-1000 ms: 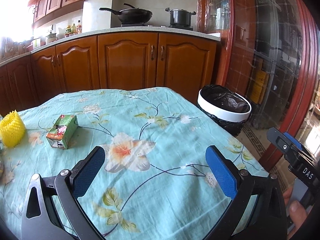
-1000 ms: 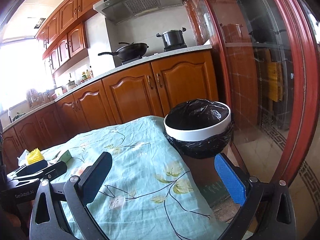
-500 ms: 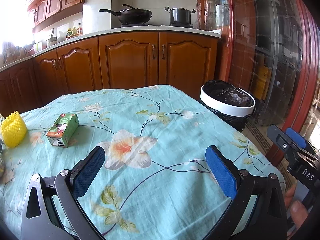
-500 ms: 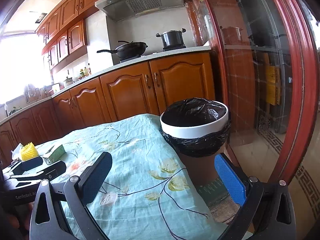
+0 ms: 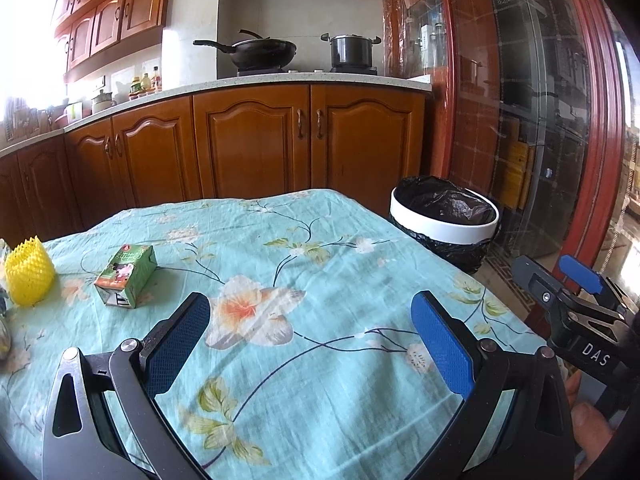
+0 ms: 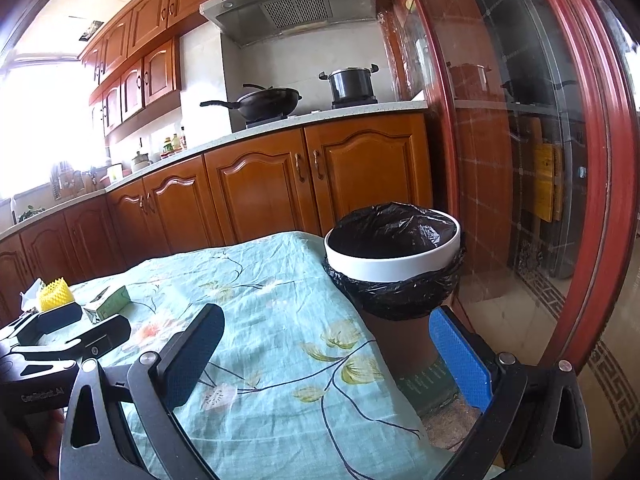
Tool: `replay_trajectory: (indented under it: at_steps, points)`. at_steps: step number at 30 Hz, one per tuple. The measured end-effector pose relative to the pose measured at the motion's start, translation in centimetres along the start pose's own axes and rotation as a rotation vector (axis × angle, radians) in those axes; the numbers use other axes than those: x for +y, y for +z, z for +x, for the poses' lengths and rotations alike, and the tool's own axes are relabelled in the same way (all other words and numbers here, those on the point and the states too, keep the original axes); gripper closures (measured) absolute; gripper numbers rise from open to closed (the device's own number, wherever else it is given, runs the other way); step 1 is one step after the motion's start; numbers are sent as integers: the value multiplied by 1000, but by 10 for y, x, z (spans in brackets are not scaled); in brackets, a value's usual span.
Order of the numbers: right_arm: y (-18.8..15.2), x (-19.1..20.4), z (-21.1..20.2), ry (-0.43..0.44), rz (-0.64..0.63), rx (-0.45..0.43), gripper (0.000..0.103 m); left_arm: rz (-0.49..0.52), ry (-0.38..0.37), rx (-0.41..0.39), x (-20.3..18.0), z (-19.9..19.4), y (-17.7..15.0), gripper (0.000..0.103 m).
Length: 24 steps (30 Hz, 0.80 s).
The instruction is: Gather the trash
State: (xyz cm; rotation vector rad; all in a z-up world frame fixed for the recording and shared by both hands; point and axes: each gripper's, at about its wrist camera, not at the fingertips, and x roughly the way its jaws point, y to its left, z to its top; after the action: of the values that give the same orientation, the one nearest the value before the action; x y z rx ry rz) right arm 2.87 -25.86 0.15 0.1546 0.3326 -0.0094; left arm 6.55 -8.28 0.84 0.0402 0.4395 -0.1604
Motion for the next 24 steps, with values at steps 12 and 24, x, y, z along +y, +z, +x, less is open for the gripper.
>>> replay_trajectory:
  at_steps: [12, 24]
  points:
    - [-1, 2, -1, -4, -16, -2, 0, 30, -4, -30, -9, -7, -1, 0]
    - [0, 2, -1, 2, -17, -2, 0, 1, -4, -4, -4, -3, -1, 0]
